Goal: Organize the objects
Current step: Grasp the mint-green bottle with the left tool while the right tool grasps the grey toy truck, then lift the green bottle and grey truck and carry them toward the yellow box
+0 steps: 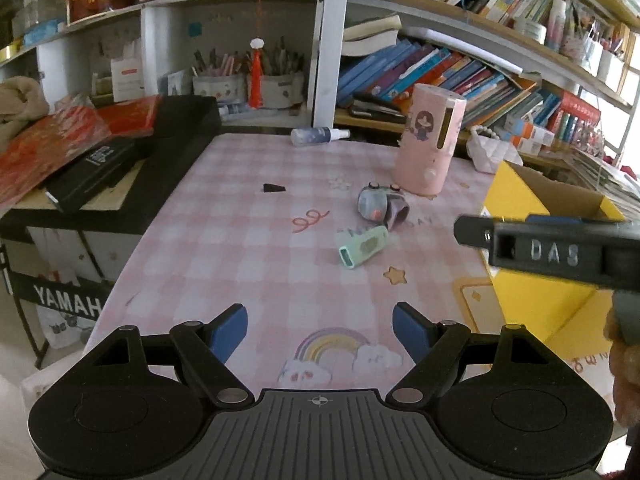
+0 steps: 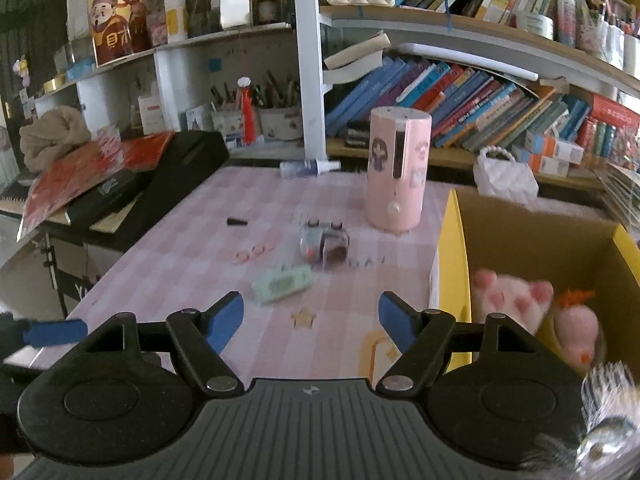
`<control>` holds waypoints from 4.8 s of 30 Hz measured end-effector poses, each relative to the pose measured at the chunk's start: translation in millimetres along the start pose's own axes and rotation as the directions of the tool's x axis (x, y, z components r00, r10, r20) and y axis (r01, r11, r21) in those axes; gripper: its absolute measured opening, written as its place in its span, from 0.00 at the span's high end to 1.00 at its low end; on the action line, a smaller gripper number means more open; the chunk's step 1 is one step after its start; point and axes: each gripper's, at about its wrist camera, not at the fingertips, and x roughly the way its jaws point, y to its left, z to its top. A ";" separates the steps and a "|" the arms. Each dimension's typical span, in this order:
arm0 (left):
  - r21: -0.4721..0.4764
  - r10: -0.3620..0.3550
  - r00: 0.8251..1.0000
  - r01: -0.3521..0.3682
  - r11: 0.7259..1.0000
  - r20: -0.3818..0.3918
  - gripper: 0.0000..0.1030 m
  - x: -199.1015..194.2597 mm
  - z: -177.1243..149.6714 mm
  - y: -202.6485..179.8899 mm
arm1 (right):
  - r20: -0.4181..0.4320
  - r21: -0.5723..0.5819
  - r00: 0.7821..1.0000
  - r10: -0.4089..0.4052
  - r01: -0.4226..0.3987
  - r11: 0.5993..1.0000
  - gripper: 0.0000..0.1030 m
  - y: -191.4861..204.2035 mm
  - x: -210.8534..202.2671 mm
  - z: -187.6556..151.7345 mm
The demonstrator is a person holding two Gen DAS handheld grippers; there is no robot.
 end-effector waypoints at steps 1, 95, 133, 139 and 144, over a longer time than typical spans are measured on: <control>0.003 0.002 1.000 -0.002 1.000 -0.003 0.21 4.7 2.9 -1.6 | -0.002 0.005 1.000 0.003 -0.003 1.000 0.29 -3.3 5.6 4.9; -0.092 -0.057 0.989 0.070 0.993 0.136 0.78 -72.7 -16.9 49.4 | -0.132 -0.056 0.985 0.107 -0.115 0.992 0.41 26.5 -11.6 -9.5; 0.247 -0.392 0.920 0.381 0.891 -0.007 0.78 -131.2 -91.3 -53.3 | -0.157 0.211 0.970 -0.186 0.217 0.953 0.41 -14.7 -179.4 -148.1; 0.286 -0.437 0.899 0.428 0.858 -0.034 0.78 -124.7 -91.3 -78.7 | -0.168 0.249 0.957 -0.238 0.275 0.929 0.41 -34.7 -194.3 -156.9; 0.304 -0.458 0.887 0.451 0.839 -0.052 0.78 -117.9 -88.7 -96.8 | -0.179 0.270 0.948 -0.261 0.303 0.914 0.41 -51.1 -200.4 -161.1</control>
